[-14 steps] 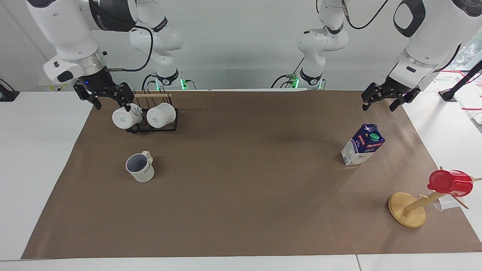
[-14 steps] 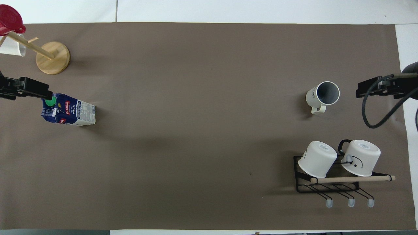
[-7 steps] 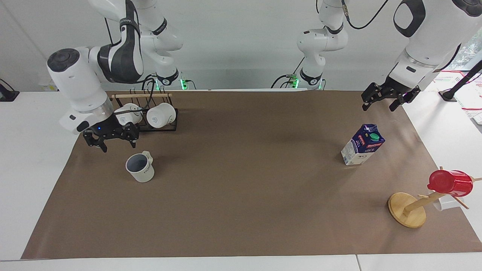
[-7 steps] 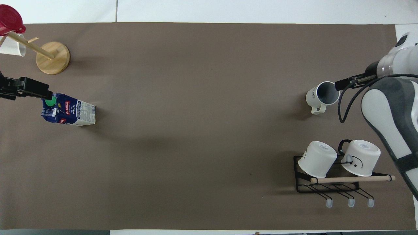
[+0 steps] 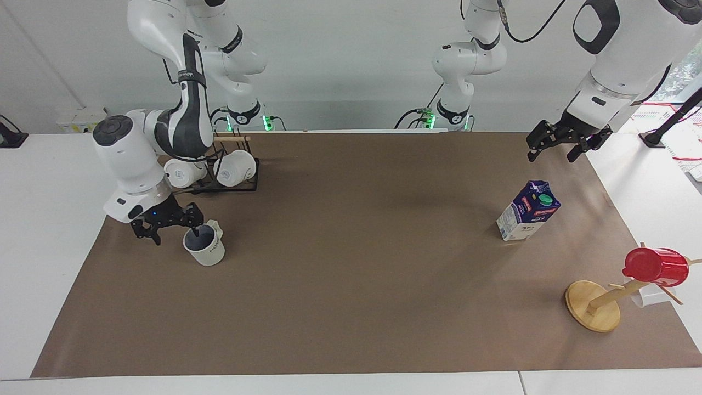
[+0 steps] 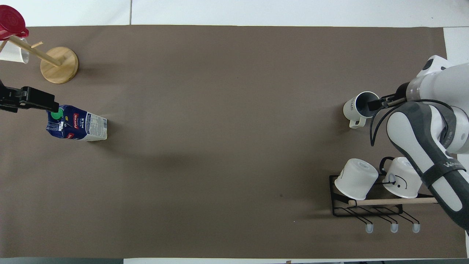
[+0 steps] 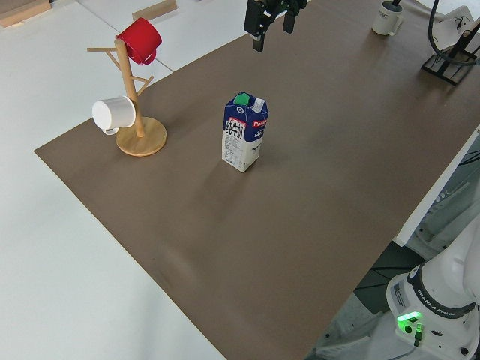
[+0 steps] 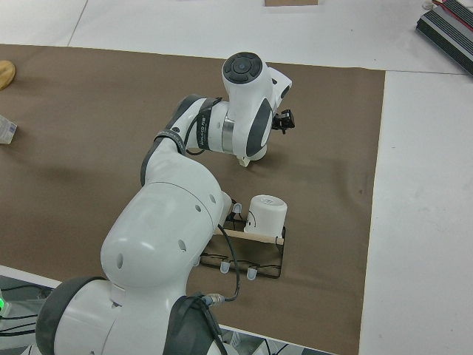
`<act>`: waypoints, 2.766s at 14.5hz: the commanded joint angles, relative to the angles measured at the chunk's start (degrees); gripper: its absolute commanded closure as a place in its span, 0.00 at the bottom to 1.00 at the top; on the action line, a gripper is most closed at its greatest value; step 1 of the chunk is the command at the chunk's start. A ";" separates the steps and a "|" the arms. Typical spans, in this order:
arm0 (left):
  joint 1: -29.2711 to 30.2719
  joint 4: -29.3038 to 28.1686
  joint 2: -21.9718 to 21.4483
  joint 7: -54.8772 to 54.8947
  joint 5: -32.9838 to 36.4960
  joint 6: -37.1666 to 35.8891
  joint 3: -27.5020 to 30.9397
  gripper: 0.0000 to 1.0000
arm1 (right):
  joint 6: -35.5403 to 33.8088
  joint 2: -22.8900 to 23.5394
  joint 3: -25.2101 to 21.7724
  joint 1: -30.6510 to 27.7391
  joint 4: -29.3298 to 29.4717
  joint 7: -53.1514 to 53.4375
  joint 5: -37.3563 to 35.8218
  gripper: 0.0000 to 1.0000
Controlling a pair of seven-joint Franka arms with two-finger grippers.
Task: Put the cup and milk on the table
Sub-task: 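Close the right gripper on the white mug's rim, then carry the mug toward table center while the left gripper grasps the carton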
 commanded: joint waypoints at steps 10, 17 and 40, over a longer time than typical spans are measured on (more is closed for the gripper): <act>0.19 -2.00 -1.51 1.04 -0.67 1.05 0.26 0.00 | 5.12 1.36 0.63 -0.37 -3.52 -1.74 1.23 1.00; 0.36 -2.43 -1.69 0.95 -0.67 1.75 0.53 0.00 | -0.84 1.28 0.63 -0.02 0.52 -1.57 1.23 1.00; 4.23 -19.48 -0.55 2.18 -0.76 23.54 0.53 0.00 | -10.36 -1.45 1.25 25.11 9.06 31.55 -2.11 1.00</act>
